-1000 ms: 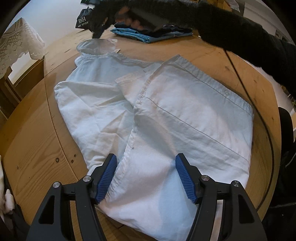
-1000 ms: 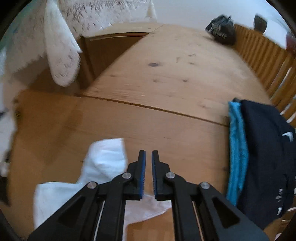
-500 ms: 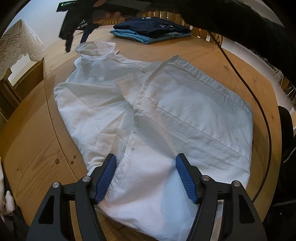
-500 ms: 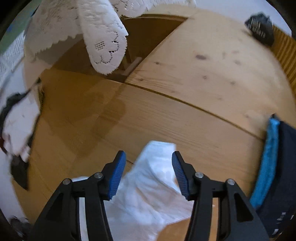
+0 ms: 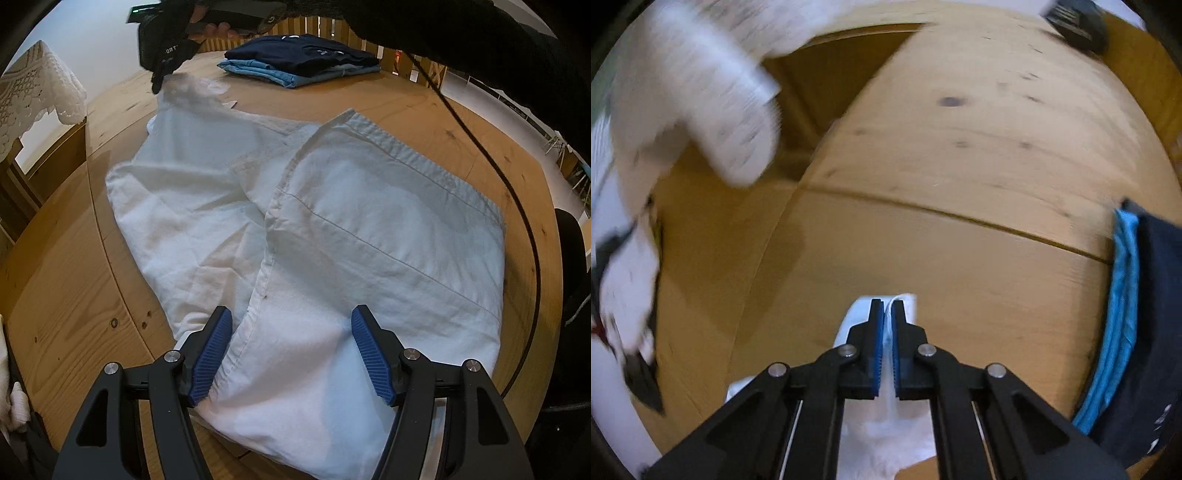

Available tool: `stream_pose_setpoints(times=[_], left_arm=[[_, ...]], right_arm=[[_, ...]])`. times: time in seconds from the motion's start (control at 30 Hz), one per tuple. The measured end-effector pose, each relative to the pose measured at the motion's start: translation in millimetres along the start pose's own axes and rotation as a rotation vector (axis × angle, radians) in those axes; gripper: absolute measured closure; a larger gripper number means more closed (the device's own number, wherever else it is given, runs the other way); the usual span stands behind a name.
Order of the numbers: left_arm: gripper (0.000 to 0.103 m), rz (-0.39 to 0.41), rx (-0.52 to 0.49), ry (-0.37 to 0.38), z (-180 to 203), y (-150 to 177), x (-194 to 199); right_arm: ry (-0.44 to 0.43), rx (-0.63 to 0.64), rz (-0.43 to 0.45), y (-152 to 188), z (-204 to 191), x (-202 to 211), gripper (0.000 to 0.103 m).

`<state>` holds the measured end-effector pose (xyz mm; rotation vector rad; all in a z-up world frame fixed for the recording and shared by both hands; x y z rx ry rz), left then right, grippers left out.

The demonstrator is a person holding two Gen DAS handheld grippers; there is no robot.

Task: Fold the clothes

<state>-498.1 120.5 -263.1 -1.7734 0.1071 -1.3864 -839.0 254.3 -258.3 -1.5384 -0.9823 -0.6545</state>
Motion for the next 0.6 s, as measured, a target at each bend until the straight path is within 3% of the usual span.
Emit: stream_pose_setpoints(times=[0.13,0.17,0.2,0.37,0.47,0.6], left_arm=[[0.038,-0.002,0.0,0.0,0,1,0],[0.038,-0.002,0.001,-0.001,0,2,0],[0.038,-0.002,0.002,-0.002,0,2,0],[0.037,-0.005,-0.001,-0.003,2,0,-1],[0.037,-0.004,-0.001,-0.003,3,1,0],[0.037,-0.006,0.003,-0.004,-1,0,-5]], right_arm=[[-0.067,-0.031,-0.003,5,5,-4,0.097],[-0.079,-0.031,0.002,4,5,-2,0.091],[-0.081,-0.023,0.021,1,5,3,0.085],[-0.069,0.04,0.163,-5,8,47,0.084],[-0.159,0.132,0.148,29,-14,66,0.084],[-0.119,0.192,0.082,43,-18,39,0.084]])
Point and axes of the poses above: each gripper's, at about its wrist camera, not at the fingertips, and x roughly against the way its jaws point, z to its right, y to its underside, the point moved 10 cm from there along -x, roughly the way its jaws point, and after that the axes turned 11 degrees about z, right-handed, at the moved point
